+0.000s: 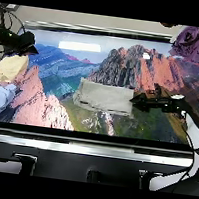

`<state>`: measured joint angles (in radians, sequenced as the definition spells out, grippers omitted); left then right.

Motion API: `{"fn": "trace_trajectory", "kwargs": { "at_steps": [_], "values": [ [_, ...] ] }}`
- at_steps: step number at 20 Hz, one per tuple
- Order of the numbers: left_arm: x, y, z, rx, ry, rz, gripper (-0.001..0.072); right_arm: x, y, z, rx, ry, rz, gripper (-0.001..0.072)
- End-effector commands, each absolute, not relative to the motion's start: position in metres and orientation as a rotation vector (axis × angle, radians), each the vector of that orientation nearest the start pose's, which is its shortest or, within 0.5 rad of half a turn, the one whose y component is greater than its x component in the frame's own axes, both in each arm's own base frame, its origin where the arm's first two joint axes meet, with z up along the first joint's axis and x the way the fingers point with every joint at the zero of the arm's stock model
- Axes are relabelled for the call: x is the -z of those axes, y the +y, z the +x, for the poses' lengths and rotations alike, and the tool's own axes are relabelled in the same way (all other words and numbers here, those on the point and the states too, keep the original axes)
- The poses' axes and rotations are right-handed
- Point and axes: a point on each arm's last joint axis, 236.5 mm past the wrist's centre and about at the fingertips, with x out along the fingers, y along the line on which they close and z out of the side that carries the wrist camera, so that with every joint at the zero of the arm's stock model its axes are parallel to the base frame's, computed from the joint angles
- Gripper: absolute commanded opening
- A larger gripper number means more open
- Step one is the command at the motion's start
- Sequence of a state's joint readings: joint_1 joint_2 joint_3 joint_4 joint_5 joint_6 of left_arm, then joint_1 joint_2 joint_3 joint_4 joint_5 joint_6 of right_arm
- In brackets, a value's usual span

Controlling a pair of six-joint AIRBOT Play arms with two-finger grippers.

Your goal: Fold the clothes and pants, and hang the long-sleeved shirts on hangers.

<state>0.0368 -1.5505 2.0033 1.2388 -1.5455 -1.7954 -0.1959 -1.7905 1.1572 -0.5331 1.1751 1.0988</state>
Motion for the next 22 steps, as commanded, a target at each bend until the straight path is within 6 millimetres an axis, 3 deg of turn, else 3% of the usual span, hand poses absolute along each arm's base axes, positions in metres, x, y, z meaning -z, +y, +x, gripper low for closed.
{"fn": "trace_trajectory", "kwargs": {
  "at_steps": [1,3,6,10,13,16,19,22],
  "values": [
    [-0.181,-0.06,0.463,0.138,1.106,-0.412,0.0022,0.103,0.127,0.427,-0.52,1.347,0.872,0.0277],
    [-0.181,-0.06,0.463,0.138,1.106,-0.412,0.0023,0.092,0.138,0.43,-0.553,1.334,0.902,0.0035],
    [-0.181,-0.06,0.463,0.137,1.106,-0.412,0.0023,0.049,0.136,0.457,-0.574,1.235,0.886,0.0034],
    [-0.181,-0.06,0.463,0.138,1.107,-0.412,0.0023,-0.018,0.102,0.514,-0.502,1.087,0.812,0.0034],
    [-0.181,-0.06,0.463,0.137,1.106,-0.412,0.0023,-0.066,0.058,0.551,-0.377,0.968,0.745,0.0034],
    [-0.181,-0.06,0.463,0.137,1.106,-0.412,0.0022,-0.107,-0.002,0.573,-0.234,0.85,0.732,0.0034],
    [-0.181,-0.06,0.463,0.137,1.106,-0.412,0.0023,-0.135,-0.072,0.578,-0.1,0.749,0.776,0.0034],
    [-0.181,-0.059,0.463,0.136,1.106,-0.413,0.0023,-0.141,-0.149,0.565,0.051,0.686,0.851,0.0034]
  ]
}}
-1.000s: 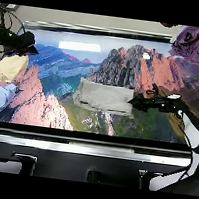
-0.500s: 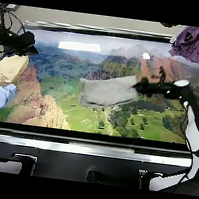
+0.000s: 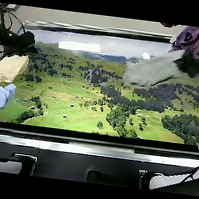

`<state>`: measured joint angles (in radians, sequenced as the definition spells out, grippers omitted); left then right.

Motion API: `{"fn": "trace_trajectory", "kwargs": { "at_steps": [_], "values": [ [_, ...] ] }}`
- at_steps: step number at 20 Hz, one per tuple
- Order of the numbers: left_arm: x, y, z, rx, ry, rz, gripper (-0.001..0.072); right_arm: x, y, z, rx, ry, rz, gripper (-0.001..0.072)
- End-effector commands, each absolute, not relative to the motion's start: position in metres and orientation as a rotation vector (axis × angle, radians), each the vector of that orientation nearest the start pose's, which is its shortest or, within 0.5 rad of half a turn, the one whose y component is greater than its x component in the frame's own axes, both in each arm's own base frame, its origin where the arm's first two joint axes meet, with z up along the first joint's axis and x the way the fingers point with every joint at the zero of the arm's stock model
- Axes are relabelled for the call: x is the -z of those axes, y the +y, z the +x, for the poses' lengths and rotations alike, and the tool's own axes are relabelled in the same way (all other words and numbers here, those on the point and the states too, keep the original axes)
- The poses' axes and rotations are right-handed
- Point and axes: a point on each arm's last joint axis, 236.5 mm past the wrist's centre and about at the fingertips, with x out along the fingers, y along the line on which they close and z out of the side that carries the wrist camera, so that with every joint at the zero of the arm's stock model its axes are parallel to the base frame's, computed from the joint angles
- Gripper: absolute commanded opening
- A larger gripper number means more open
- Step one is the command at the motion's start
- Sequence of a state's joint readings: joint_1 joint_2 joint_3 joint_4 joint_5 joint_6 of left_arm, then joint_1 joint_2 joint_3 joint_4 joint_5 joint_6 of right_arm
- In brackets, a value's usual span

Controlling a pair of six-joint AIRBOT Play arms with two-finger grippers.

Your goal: Fold the clothes and pants, and hang the long-sleeved shirts on hangers.

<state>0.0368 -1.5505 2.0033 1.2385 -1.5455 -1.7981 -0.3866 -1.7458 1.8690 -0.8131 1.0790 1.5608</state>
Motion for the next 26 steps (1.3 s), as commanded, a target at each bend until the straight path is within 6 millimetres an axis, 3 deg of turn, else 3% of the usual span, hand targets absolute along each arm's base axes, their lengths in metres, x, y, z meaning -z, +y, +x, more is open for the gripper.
{"fn": "trace_trajectory", "kwargs": {
  "at_steps": [1,3,5,7,9,14,20,26],
  "values": [
    [-0.181,-0.059,0.463,0.136,1.106,-0.413,0.0022,-0.138,-0.173,0.556,0.102,0.681,0.875,0.0034],
    [-0.181,-0.059,0.463,0.136,1.106,-0.413,0.0023,-0.128,-0.222,0.532,0.221,0.687,0.915,0.0032],
    [-0.181,-0.059,0.463,0.136,1.107,-0.413,0.0022,-0.113,-0.257,0.504,0.326,0.734,0.929,0.0031],
    [-0.181,-0.059,0.463,0.136,1.107,-0.413,0.0023,-0.088,-0.282,0.469,0.437,0.828,0.925,0.0031],
    [-0.181,-0.059,0.463,0.136,1.107,-0.413,0.0023,-0.068,-0.293,0.442,0.503,0.889,0.932,0.0032],
    [-0.18,-0.06,0.46,0.137,1.121,-0.411,0.0023,-0.024,-0.296,0.358,0.71,0.949,0.971,0.0033],
    [-0.178,-0.06,0.457,0.137,1.136,-0.408,0.0023,0.021,-0.272,0.262,0.897,1.025,0.968,0.0033],
    [-0.176,-0.06,0.453,0.138,1.155,-0.405,0.0022,0.041,-0.255,0.198,1.052,1.179,0.917,0.0032]
  ]
}}
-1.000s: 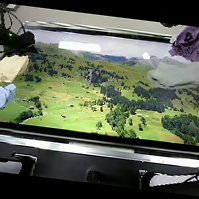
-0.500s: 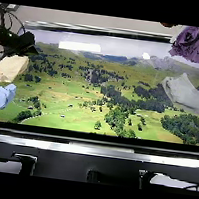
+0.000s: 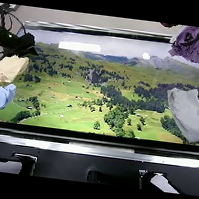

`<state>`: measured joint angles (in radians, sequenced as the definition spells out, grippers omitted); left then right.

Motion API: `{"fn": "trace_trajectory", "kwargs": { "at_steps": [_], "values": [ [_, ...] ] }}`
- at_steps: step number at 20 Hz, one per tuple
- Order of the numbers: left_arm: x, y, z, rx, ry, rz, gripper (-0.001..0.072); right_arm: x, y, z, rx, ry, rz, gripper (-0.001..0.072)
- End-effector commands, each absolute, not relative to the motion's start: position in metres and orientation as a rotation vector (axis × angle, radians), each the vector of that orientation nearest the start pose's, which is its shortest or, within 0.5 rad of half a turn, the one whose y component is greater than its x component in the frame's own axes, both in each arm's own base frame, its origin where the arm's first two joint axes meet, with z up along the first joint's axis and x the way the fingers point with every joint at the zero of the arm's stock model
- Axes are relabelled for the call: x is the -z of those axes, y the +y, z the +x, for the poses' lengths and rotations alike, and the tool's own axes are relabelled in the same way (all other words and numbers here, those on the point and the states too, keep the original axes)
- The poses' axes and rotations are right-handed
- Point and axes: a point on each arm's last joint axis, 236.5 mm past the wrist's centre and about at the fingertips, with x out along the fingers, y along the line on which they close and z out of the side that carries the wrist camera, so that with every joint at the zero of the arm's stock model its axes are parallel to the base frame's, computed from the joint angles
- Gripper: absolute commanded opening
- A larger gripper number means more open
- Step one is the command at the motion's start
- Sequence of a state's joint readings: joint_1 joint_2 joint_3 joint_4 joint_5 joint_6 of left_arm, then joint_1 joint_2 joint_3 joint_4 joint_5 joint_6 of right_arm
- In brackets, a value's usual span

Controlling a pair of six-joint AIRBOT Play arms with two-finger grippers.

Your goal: Fold the clothes and pants, and hang the long-sleeved shirts on hangers.

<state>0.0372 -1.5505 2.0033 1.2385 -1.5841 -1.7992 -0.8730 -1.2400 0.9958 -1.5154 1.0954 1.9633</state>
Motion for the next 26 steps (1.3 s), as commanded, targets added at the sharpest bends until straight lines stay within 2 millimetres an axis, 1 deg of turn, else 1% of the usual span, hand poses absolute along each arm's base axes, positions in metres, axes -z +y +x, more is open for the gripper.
{"fn": "trace_trajectory", "kwargs": {
  "at_steps": [1,3,5,9,11,12,13,14,15,16,17,18,19,20,21,22,23,24,25,26],
  "values": [
    [-0.176,-0.06,0.452,0.138,1.159,-0.404,0.0023,0.044,-0.253,0.189,1.065,1.216,0.904,0.0032],
    [-0.175,-0.06,0.451,0.138,1.165,-0.403,0.0023,0.048,-0.251,0.169,1.121,1.278,0.886,0.0033],
    [-0.175,-0.06,0.45,0.138,1.168,-0.403,0.0023,0.05,-0.25,0.156,1.163,1.316,0.871,0.0033],
    [-0.175,-0.06,0.45,0.138,1.168,-0.403,0.0023,0.048,-0.252,0.145,1.189,1.35,0.836,0.0035],
    [-0.175,-0.06,0.45,0.138,1.168,-0.402,0.0023,0.048,-0.254,0.144,1.194,1.353,0.827,0.0036],
    [-0.175,-0.06,0.45,0.138,1.168,-0.402,0.0023,0.048,-0.253,0.143,1.194,1.357,0.829,0.0059],
    [-0.175,-0.06,0.45,0.138,1.168,-0.402,0.0023,0.048,-0.251,0.141,1.196,1.371,0.832,0.0179],
    [-0.175,-0.06,0.45,0.138,1.168,-0.402,0.0023,0.047,-0.248,0.137,1.2,1.389,0.832,0.0358],
    [-0.175,-0.06,0.45,0.138,1.168,-0.402,0.0023,0.047,-0.246,0.132,1.202,1.416,0.828,0.056],
    [-0.175,-0.06,0.45,0.138,1.168,-0.402,0.0023,0.044,-0.246,0.128,1.205,1.435,0.811,0.0588],
    [-0.175,-0.06,0.45,0.138,1.168,-0.402,0.0023,0.037,-0.253,0.131,1.206,1.421,0.792,0.0586],
    [-0.175,-0.06,0.45,0.138,1.169,-0.402,0.0023,0.023,-0.264,0.145,1.2,1.355,0.789,0.057],
    [-0.175,-0.06,0.45,0.138,1.168,-0.402,0.0023,0.005,-0.276,0.169,1.169,1.25,0.798,0.0468],
    [-0.174,-0.06,0.45,0.138,1.169,-0.403,0.0023,-0.019,-0.286,0.209,1.08,1.105,0.831,0.0377],
    [-0.174,-0.06,0.45,0.138,1.169,-0.402,0.0023,-0.046,-0.289,0.253,0.957,0.957,0.855,0.0323],
    [-0.175,-0.06,0.451,0.138,1.166,-0.402,0.0023,-0.075,-0.283,0.298,0.822,0.835,0.846,0.0301],
    [-0.175,-0.06,0.452,0.139,1.16,-0.4,0.0023,-0.096,-0.266,0.333,0.704,0.779,0.801,0.0277],
    [-0.175,-0.058,0.454,0.133,1.153,-0.399,0.0023,-0.109,-0.238,0.365,0.584,0.768,0.725,0.0212],
    [-0.174,-0.056,0.455,0.121,1.149,-0.393,0.0022,-0.112,-0.203,0.389,0.479,0.787,0.656,0.0162],
    [-0.173,-0.051,0.456,0.103,1.148,-0.38,0.0022,-0.111,-0.162,0.409,0.374,0.82,0.586,0.0108]
  ]
}}
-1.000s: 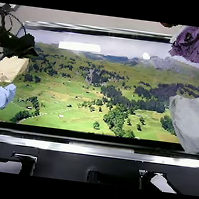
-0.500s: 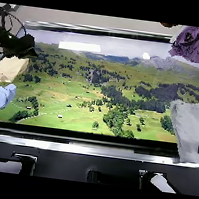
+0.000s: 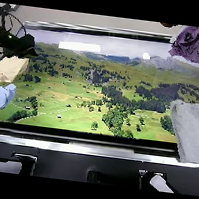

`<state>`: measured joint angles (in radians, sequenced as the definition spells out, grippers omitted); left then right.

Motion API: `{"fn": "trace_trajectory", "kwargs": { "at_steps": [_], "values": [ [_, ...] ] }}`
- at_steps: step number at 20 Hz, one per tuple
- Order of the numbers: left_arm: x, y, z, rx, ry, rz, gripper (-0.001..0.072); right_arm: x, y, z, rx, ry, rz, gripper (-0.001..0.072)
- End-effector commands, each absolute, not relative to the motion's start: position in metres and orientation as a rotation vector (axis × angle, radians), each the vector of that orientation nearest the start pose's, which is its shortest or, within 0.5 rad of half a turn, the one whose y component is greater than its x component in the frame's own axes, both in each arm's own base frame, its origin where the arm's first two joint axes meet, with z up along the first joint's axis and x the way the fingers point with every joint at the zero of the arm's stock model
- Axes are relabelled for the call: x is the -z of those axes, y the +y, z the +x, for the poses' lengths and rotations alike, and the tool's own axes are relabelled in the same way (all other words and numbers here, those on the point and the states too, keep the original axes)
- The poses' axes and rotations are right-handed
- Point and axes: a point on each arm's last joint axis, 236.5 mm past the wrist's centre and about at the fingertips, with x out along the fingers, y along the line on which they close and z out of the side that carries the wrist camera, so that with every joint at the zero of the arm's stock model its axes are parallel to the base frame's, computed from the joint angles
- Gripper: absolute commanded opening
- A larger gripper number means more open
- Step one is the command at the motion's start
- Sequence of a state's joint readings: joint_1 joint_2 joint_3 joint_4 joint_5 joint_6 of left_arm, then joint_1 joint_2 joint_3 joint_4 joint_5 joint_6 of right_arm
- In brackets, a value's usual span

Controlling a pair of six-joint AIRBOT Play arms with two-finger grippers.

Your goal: Fold the clothes and pants, and hang the long-sleeved shirts on hangers.

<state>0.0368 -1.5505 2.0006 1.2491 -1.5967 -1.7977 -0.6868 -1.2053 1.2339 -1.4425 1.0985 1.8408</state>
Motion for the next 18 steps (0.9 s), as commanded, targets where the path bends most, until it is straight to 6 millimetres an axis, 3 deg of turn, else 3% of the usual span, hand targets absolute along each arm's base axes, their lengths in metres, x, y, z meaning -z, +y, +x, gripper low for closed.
{"fn": "trace_trajectory", "kwargs": {
  "at_steps": [1,4,6,8,10,13,18],
  "values": [
    [-0.171,-0.046,0.455,0.096,1.146,-0.345,0.0022,-0.109,-0.116,0.427,0.261,0.849,0.511,0.0064],
    [-0.164,-0.019,0.451,-0.007,1.105,-0.251,0.0021,-0.107,0.019,0.447,-0.043,0.902,0.309,0.0038],
    [-0.157,-0.014,0.445,-0.003,1.042,-0.21,0.0021,-0.104,0.083,0.44,-0.169,0.921,0.194,0.0037],
    [-0.142,-0.017,0.43,0.012,1.012,-0.19,0.0021,-0.104,0.124,0.431,-0.254,0.924,0.123,0.0038],
    [-0.127,-0.017,0.413,0.007,1.012,-0.195,0.0022,-0.104,0.146,0.424,-0.301,0.929,0.099,0.0038],
    [-0.108,-0.009,0.392,-0.023,1.089,-0.172,0.0023,-0.105,0.147,0.425,-0.303,0.923,0.09,0.0038],
    [-0.104,-0.009,0.394,-0.024,1.1,-0.172,0.0024,-0.105,0.146,0.424,-0.301,0.925,0.086,0.0038]
  ]
}}
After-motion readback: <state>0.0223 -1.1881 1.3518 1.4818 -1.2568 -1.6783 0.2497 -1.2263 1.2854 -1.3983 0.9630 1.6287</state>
